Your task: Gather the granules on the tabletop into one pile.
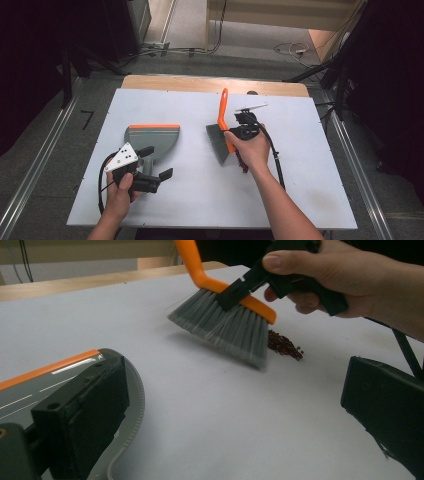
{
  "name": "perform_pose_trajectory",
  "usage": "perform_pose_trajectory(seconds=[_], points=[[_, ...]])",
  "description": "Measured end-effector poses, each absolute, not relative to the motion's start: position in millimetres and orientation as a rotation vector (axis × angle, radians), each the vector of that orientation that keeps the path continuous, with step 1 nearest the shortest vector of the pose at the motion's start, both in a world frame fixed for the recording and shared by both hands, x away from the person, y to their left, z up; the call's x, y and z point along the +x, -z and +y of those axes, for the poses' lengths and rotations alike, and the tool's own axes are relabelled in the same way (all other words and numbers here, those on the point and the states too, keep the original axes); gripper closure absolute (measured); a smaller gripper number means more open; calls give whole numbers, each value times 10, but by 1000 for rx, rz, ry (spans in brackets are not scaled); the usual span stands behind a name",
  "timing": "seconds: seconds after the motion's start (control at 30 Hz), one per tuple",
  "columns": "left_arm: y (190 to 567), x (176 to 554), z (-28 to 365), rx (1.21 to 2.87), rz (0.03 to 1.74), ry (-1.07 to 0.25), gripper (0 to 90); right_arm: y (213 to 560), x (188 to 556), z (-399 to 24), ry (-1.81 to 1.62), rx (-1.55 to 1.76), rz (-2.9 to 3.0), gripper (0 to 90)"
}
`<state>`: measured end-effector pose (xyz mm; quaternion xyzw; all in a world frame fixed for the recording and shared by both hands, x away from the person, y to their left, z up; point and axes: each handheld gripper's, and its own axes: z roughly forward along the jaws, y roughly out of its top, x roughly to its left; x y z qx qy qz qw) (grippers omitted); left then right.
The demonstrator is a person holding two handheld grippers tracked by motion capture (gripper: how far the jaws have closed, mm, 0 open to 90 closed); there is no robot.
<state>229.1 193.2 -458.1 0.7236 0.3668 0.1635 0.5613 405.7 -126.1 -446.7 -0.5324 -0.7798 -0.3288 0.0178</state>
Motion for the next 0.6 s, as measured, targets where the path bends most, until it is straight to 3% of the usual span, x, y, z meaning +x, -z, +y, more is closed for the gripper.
perform_pose_trajectory(seconds=[0.13, 0.6], points=[[4585, 2290, 1953, 1695, 865, -381, 0, 4543, 4141, -1242, 986, -1744, -2422, 679], [4582, 2291, 1916, 1705, 864, -383, 0, 4602, 4084, -1760, 965, -1867, -2350, 673]])
